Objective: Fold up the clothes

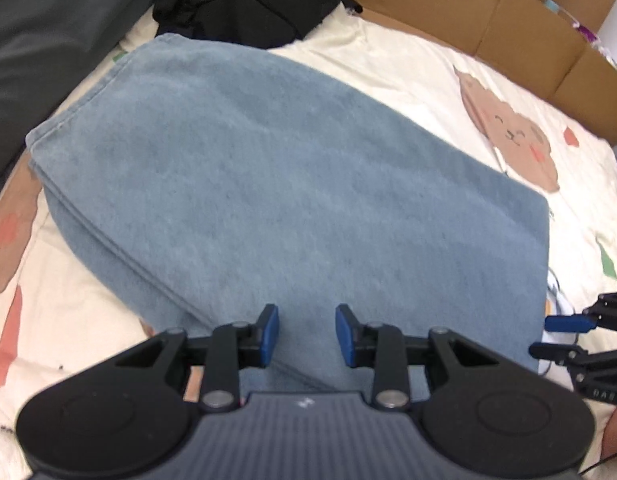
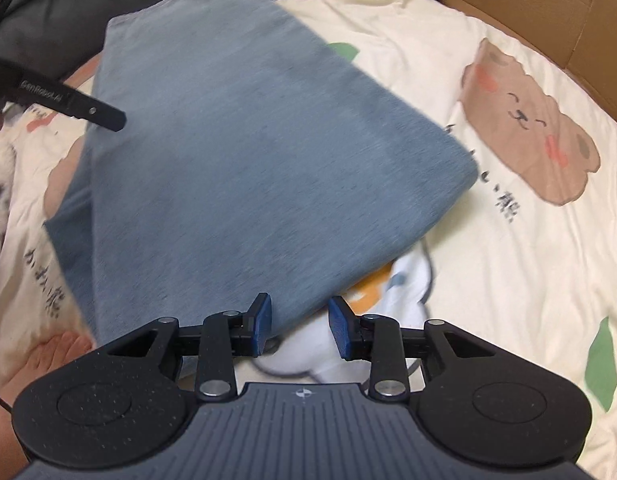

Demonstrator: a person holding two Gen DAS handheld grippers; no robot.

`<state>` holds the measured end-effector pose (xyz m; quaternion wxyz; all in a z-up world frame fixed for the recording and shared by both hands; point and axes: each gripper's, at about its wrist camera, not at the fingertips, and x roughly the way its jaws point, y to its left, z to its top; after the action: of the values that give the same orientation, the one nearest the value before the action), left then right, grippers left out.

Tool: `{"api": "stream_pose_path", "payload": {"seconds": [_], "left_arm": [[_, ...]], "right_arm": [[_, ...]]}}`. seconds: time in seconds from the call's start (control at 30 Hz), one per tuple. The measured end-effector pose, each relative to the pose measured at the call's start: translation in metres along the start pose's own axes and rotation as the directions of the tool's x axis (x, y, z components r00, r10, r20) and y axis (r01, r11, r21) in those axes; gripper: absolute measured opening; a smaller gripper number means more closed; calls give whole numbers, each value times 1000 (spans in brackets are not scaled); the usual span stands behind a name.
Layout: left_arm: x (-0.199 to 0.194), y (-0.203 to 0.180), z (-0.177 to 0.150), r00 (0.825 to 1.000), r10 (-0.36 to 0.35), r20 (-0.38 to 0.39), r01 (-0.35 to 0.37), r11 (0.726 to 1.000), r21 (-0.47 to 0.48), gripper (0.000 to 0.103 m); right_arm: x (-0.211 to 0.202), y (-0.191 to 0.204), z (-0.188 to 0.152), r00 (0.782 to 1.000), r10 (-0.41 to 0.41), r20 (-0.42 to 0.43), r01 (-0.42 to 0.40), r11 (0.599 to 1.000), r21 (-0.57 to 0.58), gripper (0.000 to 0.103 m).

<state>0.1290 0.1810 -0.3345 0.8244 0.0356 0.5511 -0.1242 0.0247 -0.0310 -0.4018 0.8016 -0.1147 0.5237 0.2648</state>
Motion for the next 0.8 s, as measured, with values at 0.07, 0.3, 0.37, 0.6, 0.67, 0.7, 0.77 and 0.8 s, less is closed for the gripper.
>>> {"api": "stream_pose_path", "payload": {"seconds": [0.07, 0.3, 0.37, 0.6, 0.67, 0.7, 0.77, 0.8], "left_arm": [[0, -5, -3, 1000, 7, -15, -7, 1000, 21, 34], [-4, -15, -12, 999, 12, -42, -10, 998, 56, 37], [-5, -18, -14, 999, 10, -44, -8, 998, 59, 38], [-9, -26, -15, 999, -1, -39, 3, 998, 57, 39], [-9, -29, -16, 999, -7, -40, 10, 998, 64, 39], [-9, -30, -16, 999, -9, -42, 12, 998, 66, 39], [-9, -31, -17, 999, -12, -47, 15, 998, 68, 39], [-9, -31, -18, 999, -15, -47, 18, 998, 66, 39]], "right_arm": [[0, 7, -5, 1000, 0, -2, 0, 1000, 11, 38], [-5, 27, -20, 1000, 20, -9, -19, 997, 81, 38], [-6, 32, -24, 999, 29, -14, -27, 994, 102, 38], [-10, 46, -37, 999, 31, -37, -25, 990, 139, 38], [-11, 48, -38, 999, 29, -41, -22, 987, 156, 38], [-11, 48, -39, 999, 28, -43, -20, 986, 168, 38], [-13, 47, -40, 999, 28, -46, -19, 981, 193, 38], [-14, 46, -41, 998, 35, -43, -25, 977, 213, 38]]}}
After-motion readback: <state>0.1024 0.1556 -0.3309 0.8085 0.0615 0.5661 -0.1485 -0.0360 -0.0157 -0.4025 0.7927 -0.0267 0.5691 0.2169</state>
